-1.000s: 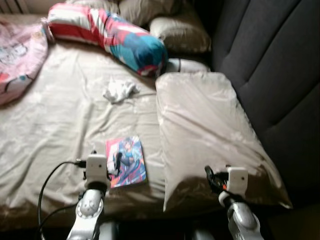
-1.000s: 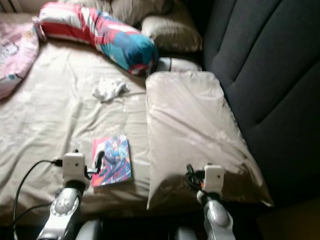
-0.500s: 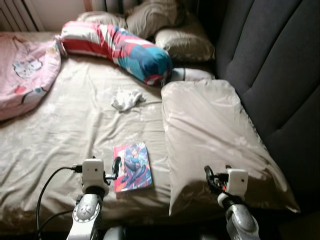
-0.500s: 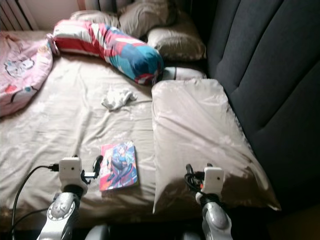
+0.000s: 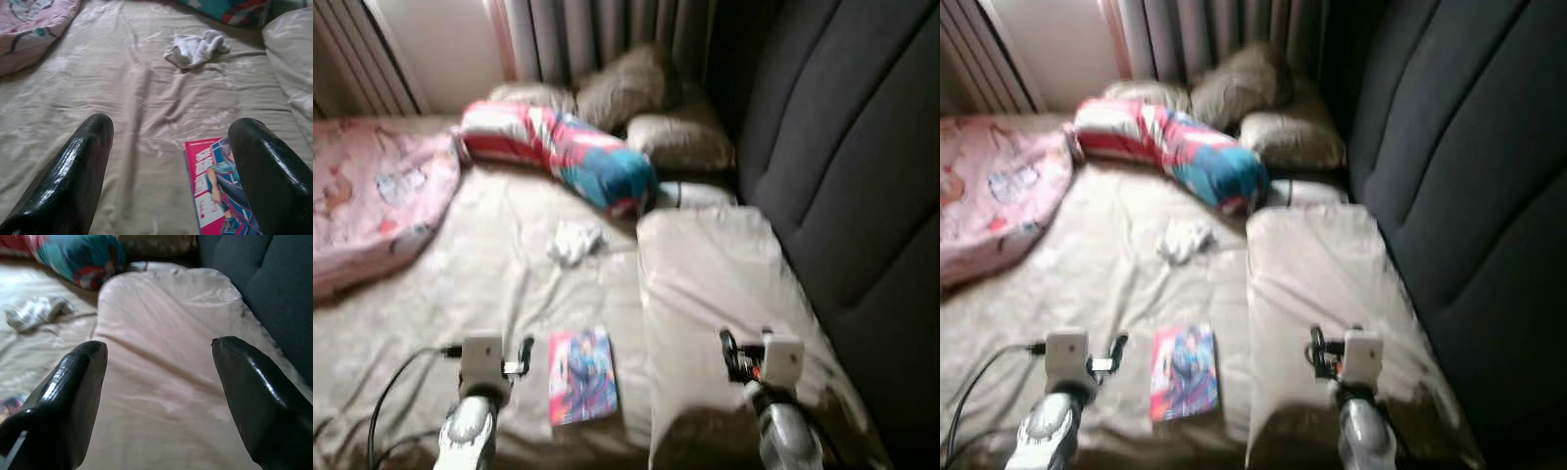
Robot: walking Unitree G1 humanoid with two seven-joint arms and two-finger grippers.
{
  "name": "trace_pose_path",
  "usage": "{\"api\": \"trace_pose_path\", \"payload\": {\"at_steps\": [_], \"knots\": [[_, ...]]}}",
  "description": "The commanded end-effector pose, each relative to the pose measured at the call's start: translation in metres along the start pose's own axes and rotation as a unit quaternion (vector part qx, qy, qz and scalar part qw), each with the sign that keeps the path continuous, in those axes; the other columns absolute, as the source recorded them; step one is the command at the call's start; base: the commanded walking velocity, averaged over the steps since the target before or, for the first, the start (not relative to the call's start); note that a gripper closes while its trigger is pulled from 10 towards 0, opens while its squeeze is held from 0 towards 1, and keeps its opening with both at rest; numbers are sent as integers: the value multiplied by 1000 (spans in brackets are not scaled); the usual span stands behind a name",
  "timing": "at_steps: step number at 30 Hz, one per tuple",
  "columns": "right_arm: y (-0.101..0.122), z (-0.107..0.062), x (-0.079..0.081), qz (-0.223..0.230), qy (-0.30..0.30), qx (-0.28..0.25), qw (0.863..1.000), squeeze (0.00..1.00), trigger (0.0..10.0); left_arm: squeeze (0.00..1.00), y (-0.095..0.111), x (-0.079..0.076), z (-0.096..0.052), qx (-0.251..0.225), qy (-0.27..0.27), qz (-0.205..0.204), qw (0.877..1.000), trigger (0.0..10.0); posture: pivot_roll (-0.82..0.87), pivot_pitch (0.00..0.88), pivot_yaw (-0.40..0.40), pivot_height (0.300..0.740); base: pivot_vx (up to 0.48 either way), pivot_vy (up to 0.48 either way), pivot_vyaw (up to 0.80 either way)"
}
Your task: Clean up the room
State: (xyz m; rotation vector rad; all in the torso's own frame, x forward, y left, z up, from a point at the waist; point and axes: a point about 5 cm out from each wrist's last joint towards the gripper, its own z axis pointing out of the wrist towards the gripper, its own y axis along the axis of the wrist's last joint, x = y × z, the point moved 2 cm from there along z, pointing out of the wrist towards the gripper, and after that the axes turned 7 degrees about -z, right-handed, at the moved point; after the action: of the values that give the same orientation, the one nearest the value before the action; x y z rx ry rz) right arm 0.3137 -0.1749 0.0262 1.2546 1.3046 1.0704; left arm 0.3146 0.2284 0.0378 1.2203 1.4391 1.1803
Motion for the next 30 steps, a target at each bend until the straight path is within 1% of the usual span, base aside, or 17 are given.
{"api": "trace_pose_path", "payload": {"at_steps": [1,2,4,5,6,8,10,12,13,14,15,18,19,21,24,26,30], "knots": [[-28,-14,-13,-8,-21,59,998,0,10000,0,-27,9,-11,59,8,9,998,10000,-38,30,-8,740,0,0,0],[-30,-16,-14,-9,-22,64,998,0,10000,0,-30,10,-12,65,8,12,998,10000,-38,26,-8,740,0,0,0],[-45,-25,-20,-21,-29,100,994,0,10000,0,-45,13,-19,102,9,30,994,10000,-40,20,-7,740,0,0,0],[-54,-30,-23,-25,-34,121,992,0,10000,0,-52,15,-23,116,13,27,993,10000,-42,5,-6,740,0,0,0],[-54,-30,-23,-25,-34,121,992,0,10000,0,-52,15,-23,116,13,27,993,10000,-42,5,-6,740,0,0,0],[-77,-49,-32,-36,-47,179,982,0,10000,0,-68,21,-33,154,25,31,987,10000,-42,0,-7,740,0,0,0],[-90,-60,-37,-39,-55,213,975,0,10000,0,-79,23,-40,184,25,43,982,10000,-38,0,-6,740,0,0,0],[-98,-68,-38,-39,-59,232,970,0,10000,0,-88,23,-45,208,17,57,976,10000,-42,0,-6,740,0,0,0],[-110,-80,-41,-39,-65,267,961,0,10000,0,-99,22,-53,239,15,57,969,10000,-41,0,-1,740,0,0,0],[-115,-85,-42,-34,-68,279,957,0,10000,0,-102,22,-55,248,14,57,967,10000,-41,0,1,740,0,0,0],[-115,-85,-42,-34,-68,279,957,0,10000,0,-102,22,-55,248,14,57,967,10000,-41,0,1,740,0,0,0],[-126,-97,-39,-15,-68,313,947,0,10000,0,-111,21,-62,274,11,60,960,10000,-44,0,5,740,0,0,0],[-131,-102,-36,-15,-64,328,943,0,10000,0,-115,20,-65,286,10,62,956,10000,-44,0,5,740,0,0,0],[-135,-106,-34,-16,-60,340,938,0,10000,0,-119,20,-68,299,10,68,952,10000,-44,0,5,740,0,0,0],[-145,-119,-29,-11,-55,371,927,0,10000,0,-129,14,-76,325,3,69,943,10000,-35,0,4,740,0,0,0],[-148,-123,-26,-17,-50,381,923,0,10000,0,-134,12,-80,337,-3,75,938,10000,-42,0,6,740,0,0,0],[-149,-124,-22,-21,-42,383,923,0,10000,0,-137,9,-82,344,-7,74,936,10000,-43,0,8,740,0,165,0]]}}
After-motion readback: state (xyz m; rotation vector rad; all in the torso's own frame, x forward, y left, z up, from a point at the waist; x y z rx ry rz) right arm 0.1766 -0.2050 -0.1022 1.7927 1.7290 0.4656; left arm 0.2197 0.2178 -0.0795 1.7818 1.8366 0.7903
